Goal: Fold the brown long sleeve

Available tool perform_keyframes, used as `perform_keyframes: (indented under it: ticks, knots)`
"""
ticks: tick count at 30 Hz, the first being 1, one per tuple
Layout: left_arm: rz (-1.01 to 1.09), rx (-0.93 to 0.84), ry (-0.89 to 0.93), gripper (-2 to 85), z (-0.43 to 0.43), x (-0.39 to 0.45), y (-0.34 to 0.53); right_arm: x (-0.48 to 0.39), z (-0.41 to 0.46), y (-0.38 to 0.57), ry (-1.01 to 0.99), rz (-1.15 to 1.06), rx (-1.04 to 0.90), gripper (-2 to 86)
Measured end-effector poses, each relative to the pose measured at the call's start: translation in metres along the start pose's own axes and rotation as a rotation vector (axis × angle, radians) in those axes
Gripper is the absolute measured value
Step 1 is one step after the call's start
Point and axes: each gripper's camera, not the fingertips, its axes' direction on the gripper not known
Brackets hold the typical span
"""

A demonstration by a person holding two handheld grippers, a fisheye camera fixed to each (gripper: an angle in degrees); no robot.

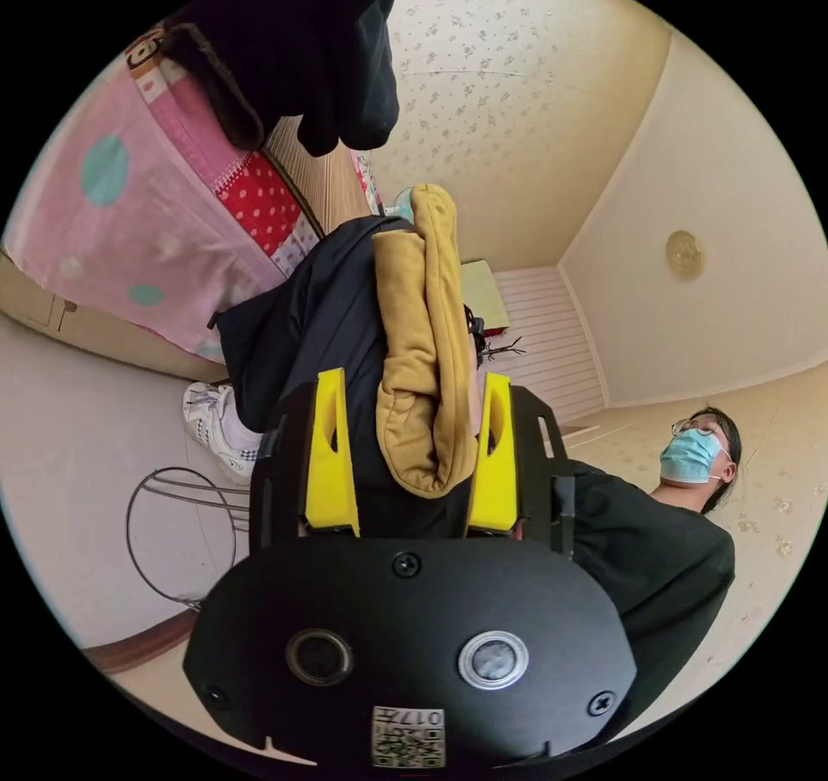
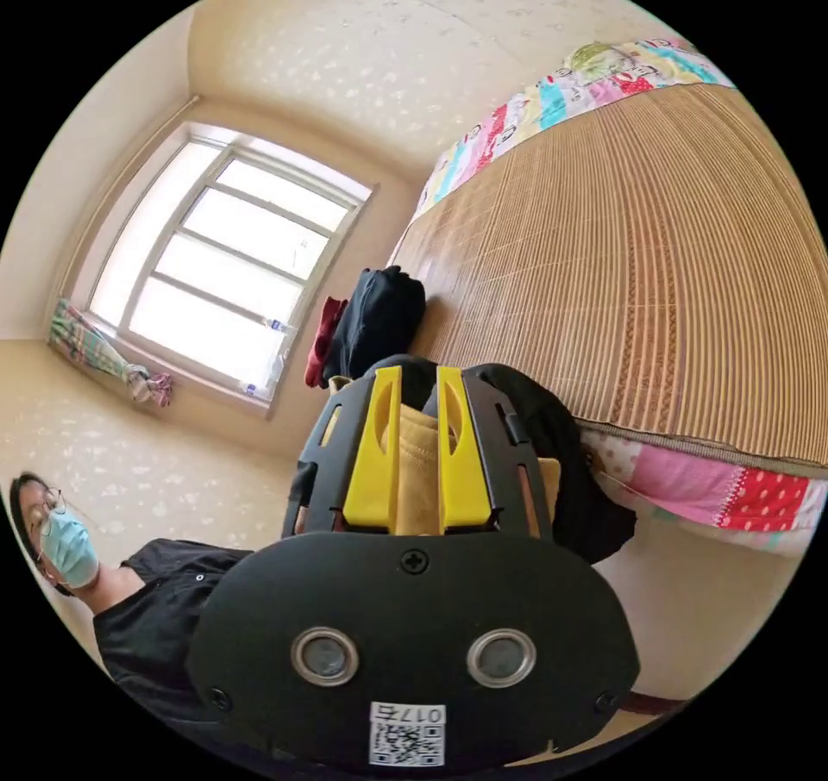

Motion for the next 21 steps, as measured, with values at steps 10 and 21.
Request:
perform_keyframes:
  ticks: [10,21]
  knots:
    - [-0.005,-0.146,-0.005,14.0,0.007,-0.023,0.054,-0.141,0.086,0.057,0.018,-0.316,-0.257,10.9]
    - [0.322,-0.228,-0.341,5.9,0.060,0.131,0.090,-0.251,0.218,0.027,-0.136,-0.308,-0.737,20.9]
